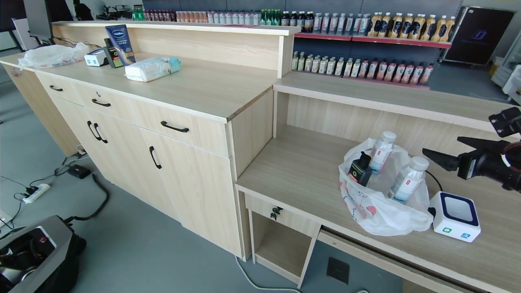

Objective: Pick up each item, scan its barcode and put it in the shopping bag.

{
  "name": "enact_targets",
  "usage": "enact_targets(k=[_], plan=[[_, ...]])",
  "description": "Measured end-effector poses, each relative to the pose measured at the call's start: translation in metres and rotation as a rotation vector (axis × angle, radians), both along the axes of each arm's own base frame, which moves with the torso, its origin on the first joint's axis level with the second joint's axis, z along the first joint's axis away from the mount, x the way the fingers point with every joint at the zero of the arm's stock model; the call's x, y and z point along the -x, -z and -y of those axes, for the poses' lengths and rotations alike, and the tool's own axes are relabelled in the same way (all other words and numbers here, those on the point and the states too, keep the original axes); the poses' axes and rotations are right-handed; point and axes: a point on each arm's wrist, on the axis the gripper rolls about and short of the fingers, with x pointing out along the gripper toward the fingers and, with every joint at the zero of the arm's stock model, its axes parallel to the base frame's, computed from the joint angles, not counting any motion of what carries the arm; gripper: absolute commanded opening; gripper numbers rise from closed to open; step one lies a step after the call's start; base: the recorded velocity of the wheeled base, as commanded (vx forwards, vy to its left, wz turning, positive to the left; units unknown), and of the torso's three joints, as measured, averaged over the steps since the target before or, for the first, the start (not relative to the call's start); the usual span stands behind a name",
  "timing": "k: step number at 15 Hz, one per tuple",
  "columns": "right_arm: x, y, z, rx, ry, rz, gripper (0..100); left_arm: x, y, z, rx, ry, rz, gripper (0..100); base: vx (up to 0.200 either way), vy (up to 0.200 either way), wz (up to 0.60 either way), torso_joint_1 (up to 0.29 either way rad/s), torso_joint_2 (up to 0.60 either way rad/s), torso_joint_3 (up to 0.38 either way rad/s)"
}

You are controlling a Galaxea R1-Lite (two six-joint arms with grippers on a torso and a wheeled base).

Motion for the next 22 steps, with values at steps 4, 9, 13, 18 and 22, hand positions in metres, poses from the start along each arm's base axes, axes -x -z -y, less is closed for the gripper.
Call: enact_targets(k=[4, 9, 13, 18, 22], plan=[[0.048, -0.045, 0.000, 0.100, 0.069, 0.059, 100, 0.000, 0.000, 0.000, 0.000, 0.000, 0.000, 100, 0.000, 0.000, -0.60, 0.002, 0.00, 0.005], [0.088, -0.066, 0.002, 0.102, 0.359, 0.010, 100, 0.000, 0.000, 0.000, 0.000, -0.001, 0.000, 100, 0.000, 0.000, -0.60, 0.000, 0.00, 0.002], [0.119, -0.067, -0.004, 0.043, 0.518, -0.008, 100, 0.000, 0.000, 0.000, 0.000, 0.000, 0.000, 100, 0.000, 0.000, -0.60, 0.001, 0.00, 0.002], [0.173, -0.002, -0.031, 0.001, 0.521, -0.109, 100, 0.000, 0.000, 0.000, 0.000, 0.000, 0.000, 100, 0.000, 0.000, -0.12, 0.000, 0.00, 0.001], [0.235, 0.069, -0.063, -0.083, 0.479, -0.229, 100, 0.000, 0.000, 0.000, 0.000, 0.000, 0.000, 100, 0.000, 0.000, 0.00, 0.000, 0.00, 0.000]])
